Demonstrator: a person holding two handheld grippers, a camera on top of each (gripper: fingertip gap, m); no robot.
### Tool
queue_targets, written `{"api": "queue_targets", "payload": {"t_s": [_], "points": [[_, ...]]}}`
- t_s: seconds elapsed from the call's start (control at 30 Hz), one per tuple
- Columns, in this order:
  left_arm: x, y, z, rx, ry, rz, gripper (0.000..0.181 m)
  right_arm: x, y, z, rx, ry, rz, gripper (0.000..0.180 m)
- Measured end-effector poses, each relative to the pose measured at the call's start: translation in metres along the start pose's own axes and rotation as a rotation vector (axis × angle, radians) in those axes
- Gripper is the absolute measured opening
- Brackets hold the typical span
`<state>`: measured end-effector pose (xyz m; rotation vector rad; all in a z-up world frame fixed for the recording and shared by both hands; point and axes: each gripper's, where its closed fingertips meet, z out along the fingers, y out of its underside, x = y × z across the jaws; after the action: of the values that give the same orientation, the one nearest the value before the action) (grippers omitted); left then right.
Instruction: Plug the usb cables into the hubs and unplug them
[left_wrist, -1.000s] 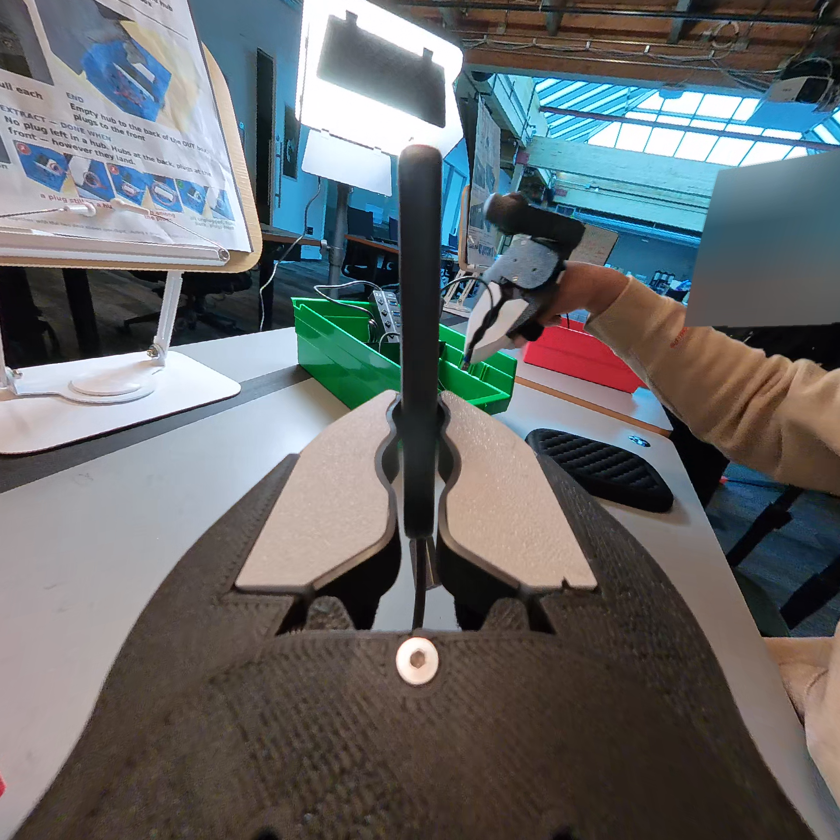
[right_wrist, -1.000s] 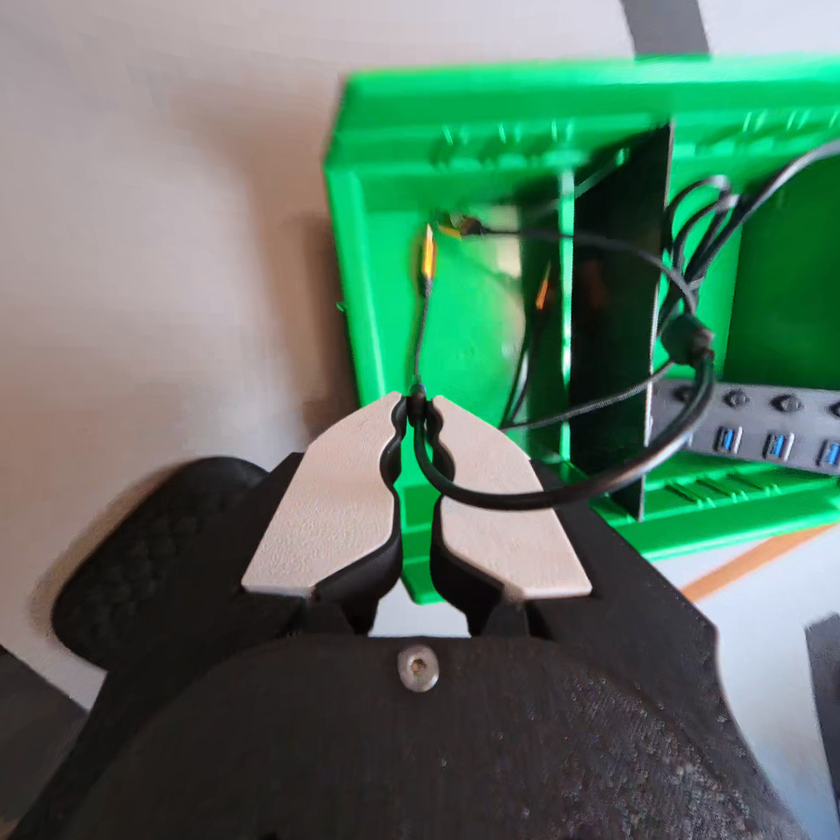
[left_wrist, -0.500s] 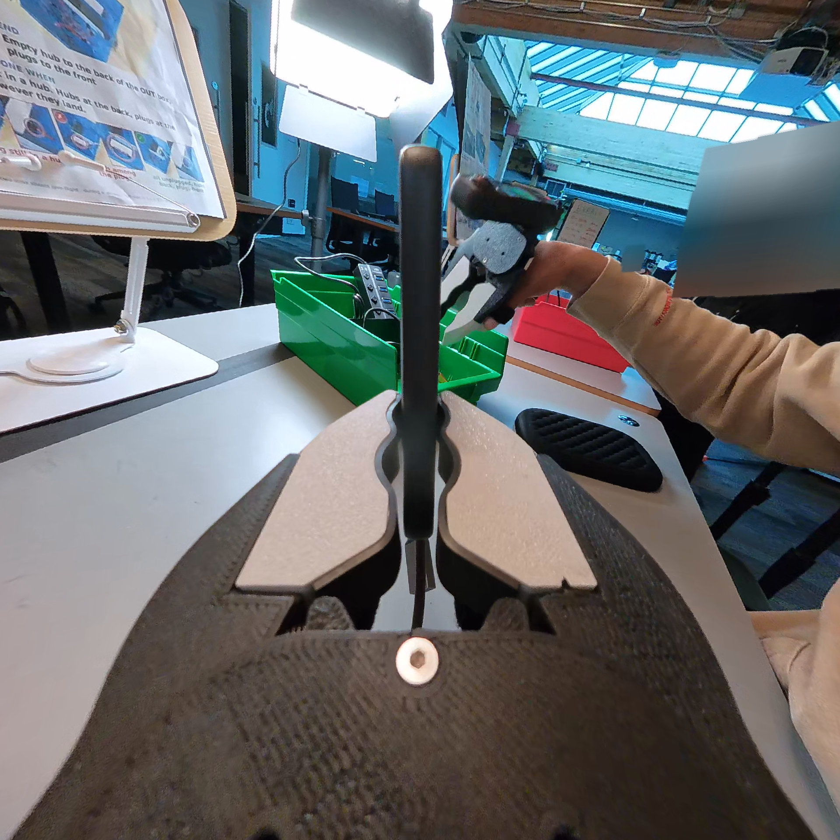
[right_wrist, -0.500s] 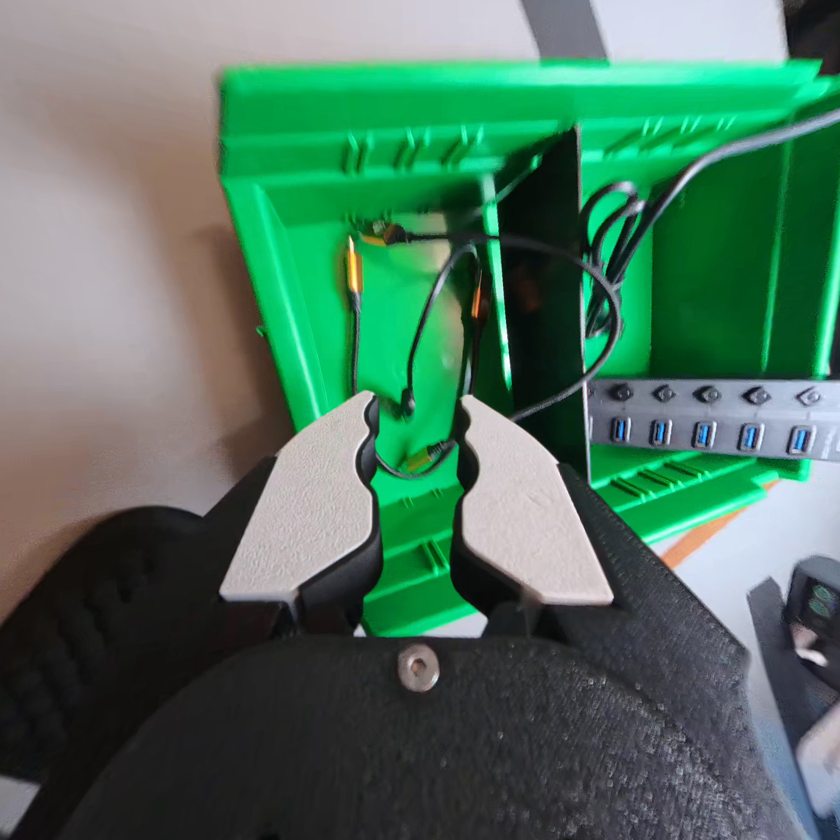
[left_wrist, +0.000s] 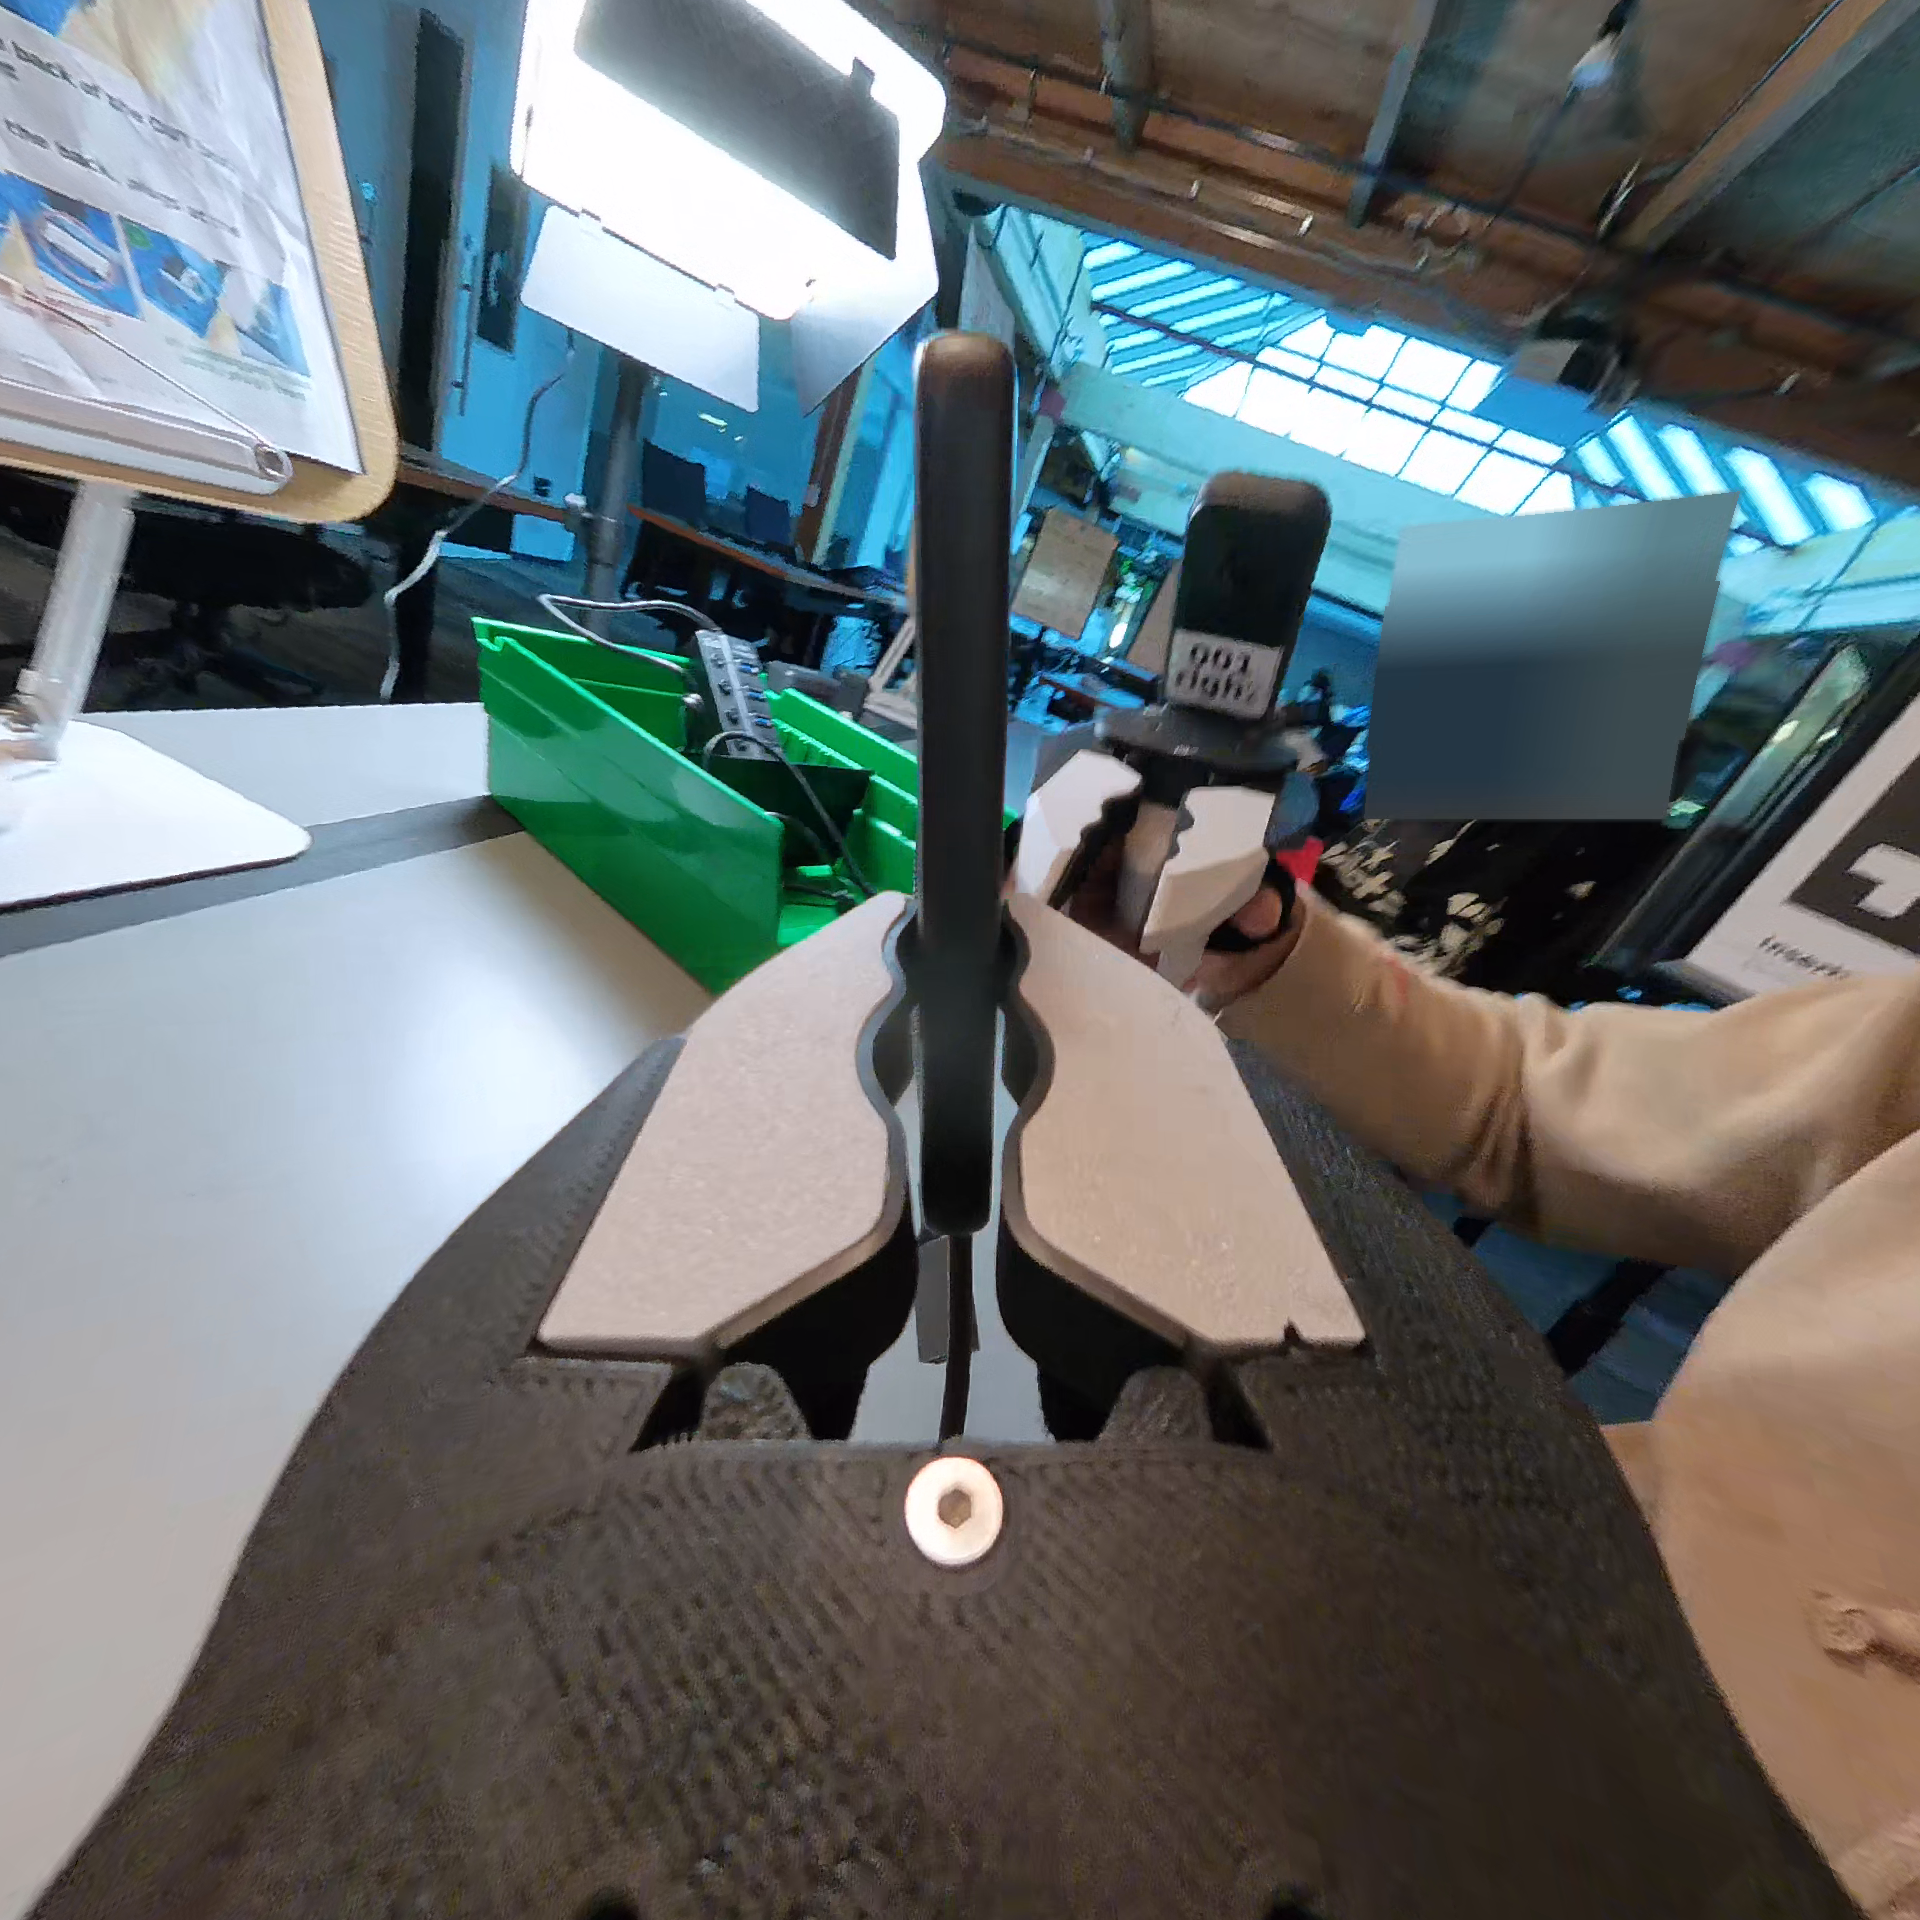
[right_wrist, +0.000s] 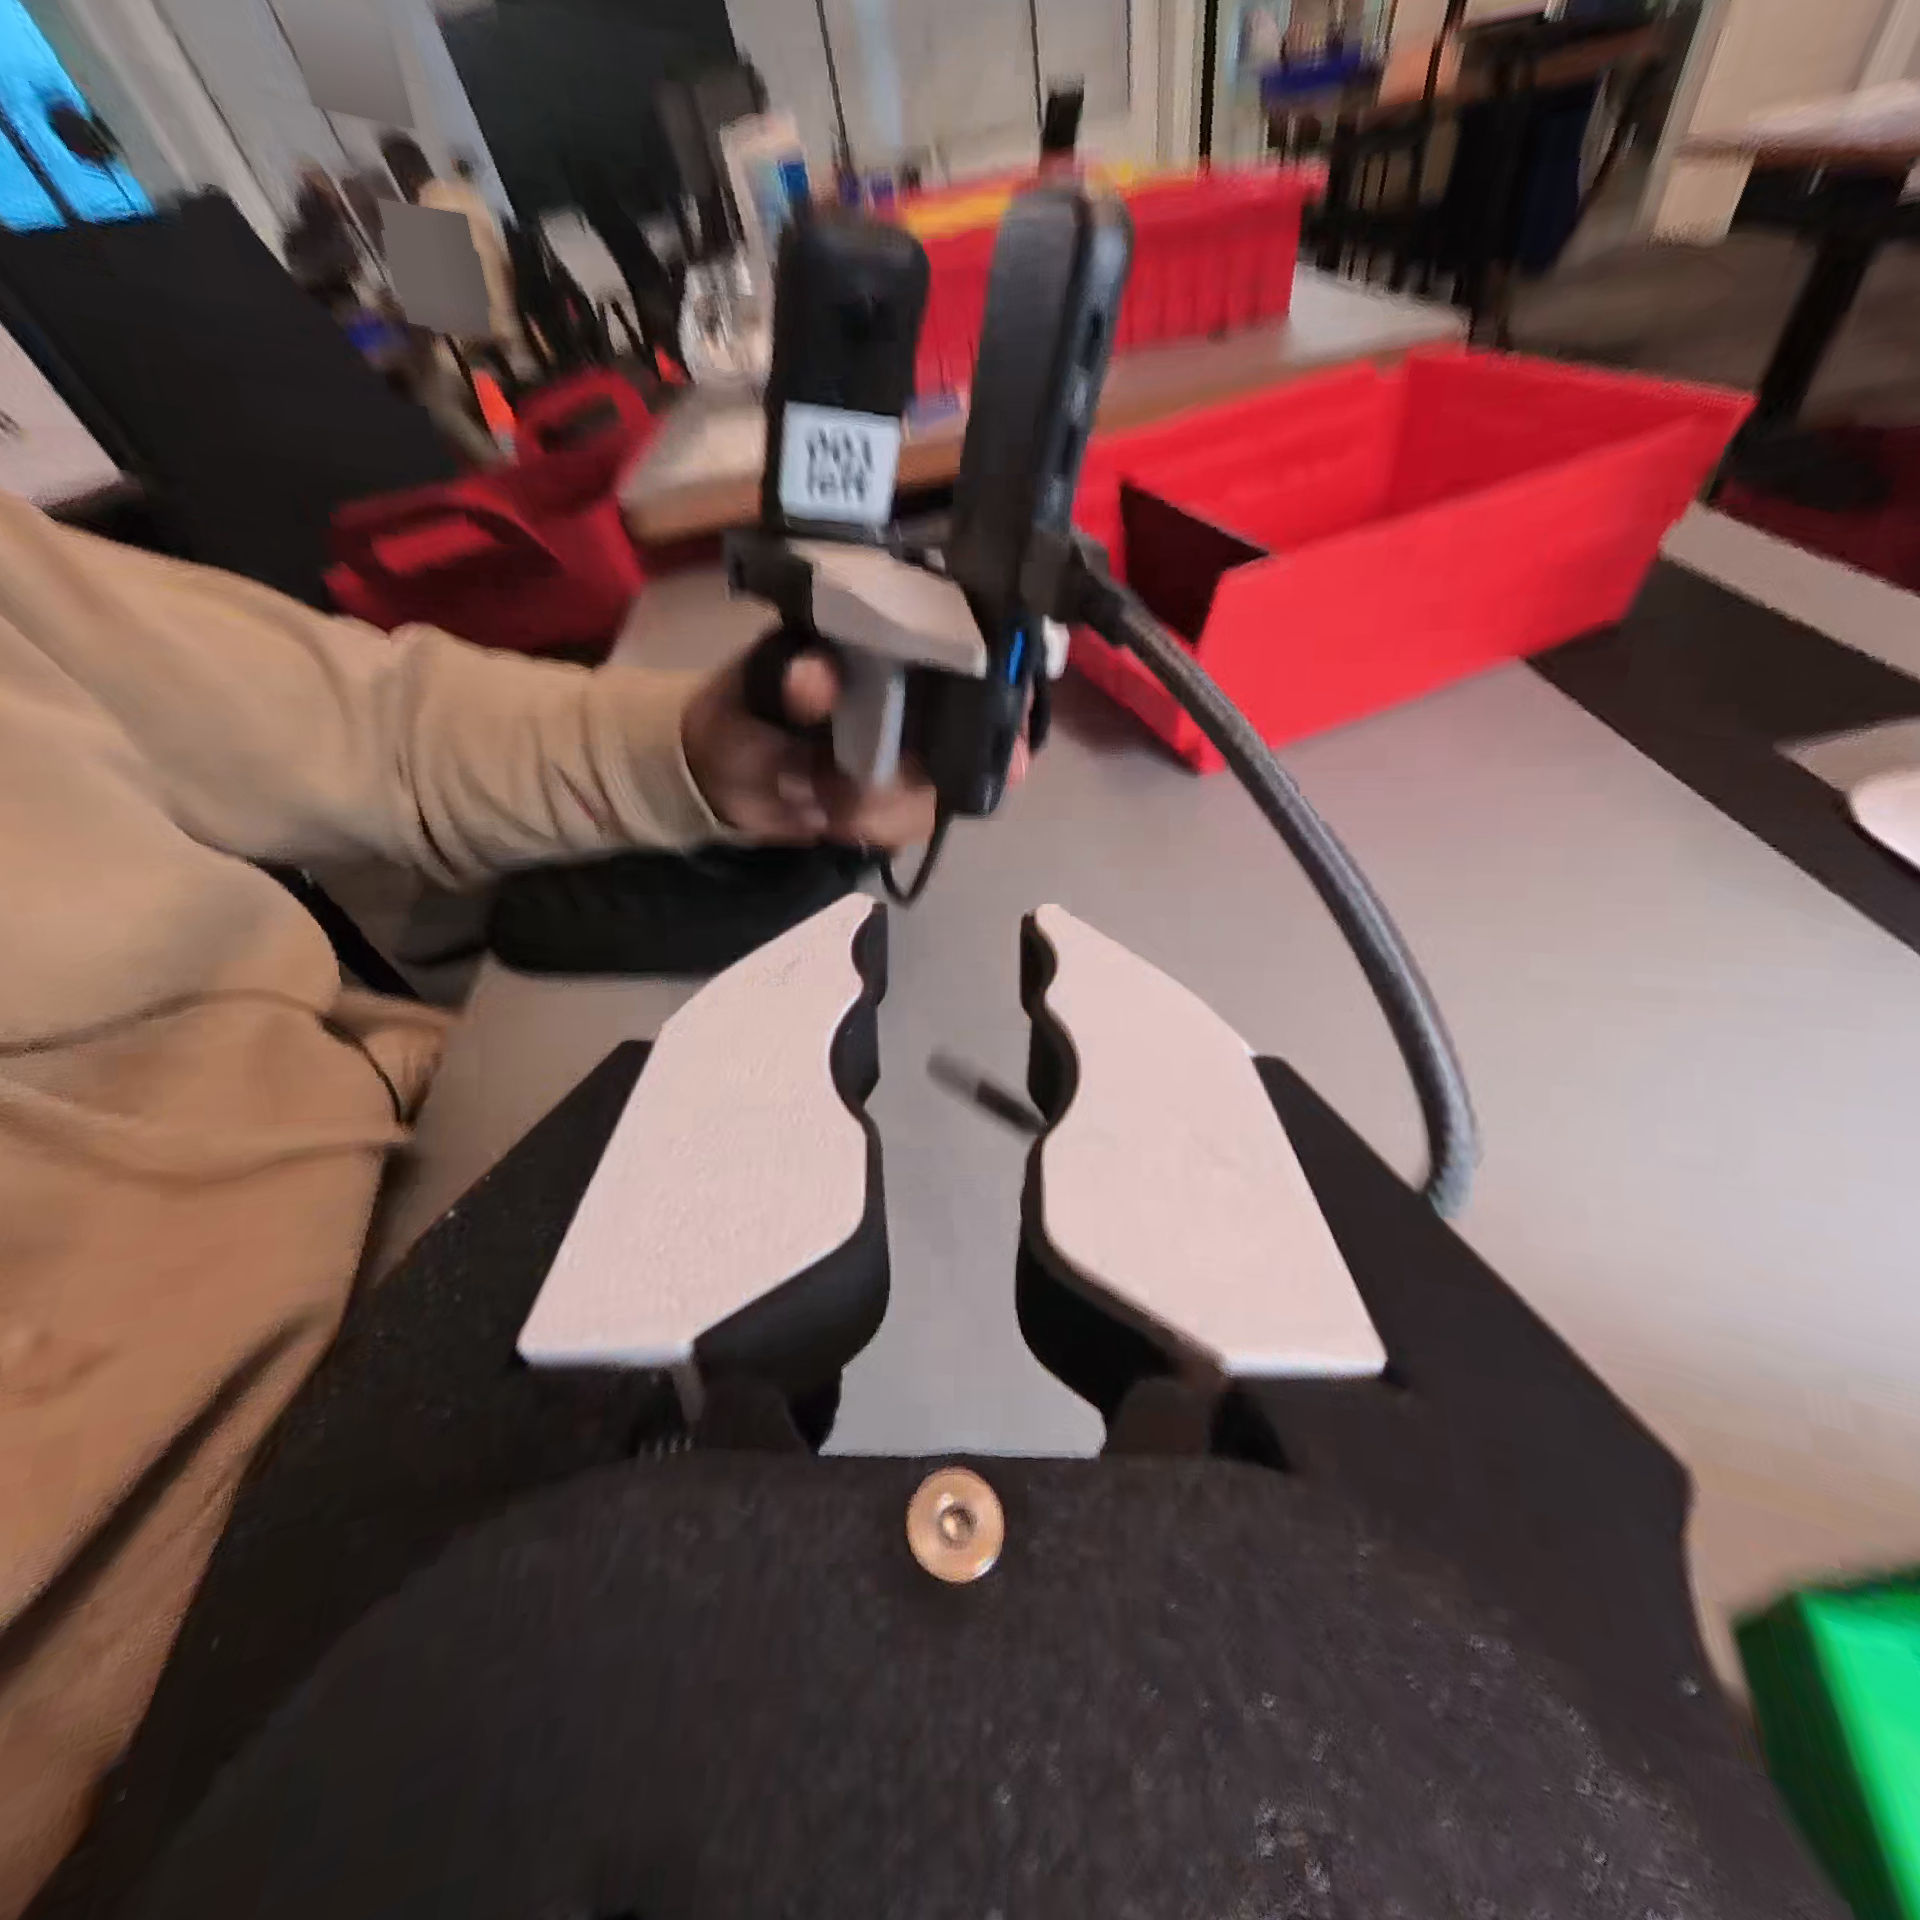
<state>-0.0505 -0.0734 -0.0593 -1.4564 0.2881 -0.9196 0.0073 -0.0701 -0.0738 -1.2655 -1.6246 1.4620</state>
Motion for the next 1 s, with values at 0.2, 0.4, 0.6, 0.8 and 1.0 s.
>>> {"api": "queue_targets", "payload": {"t_s": [0.2,0.4,0.6,0.8,1.0], "points": [[0.021,0.009,0.010,0.059,0.123,-0.141,0.012,-0.002,-0.025,0.018,0.261,0.034,0.084,0.027],[0.032,0.023,0.018,0.015,0.167,-0.162,0.013,-0.005,-0.026,0.014,0.315,-0.017,0.134,0.022],[0.038,0.033,0.020,-0.064,0.169,-0.085,0.013,-0.006,-0.022,0.012,0.335,-0.068,0.184,0.020],[0.046,0.048,0.025,-0.153,0.176,-0.004,0.012,-0.014,-0.019,0.012,0.311,-0.110,0.146,0.012],[0.051,0.032,0.018,-0.104,0.225,0.000,0.022,-0.022,-0.013,0.015,0.265,-0.146,0.112,0.009]]}}
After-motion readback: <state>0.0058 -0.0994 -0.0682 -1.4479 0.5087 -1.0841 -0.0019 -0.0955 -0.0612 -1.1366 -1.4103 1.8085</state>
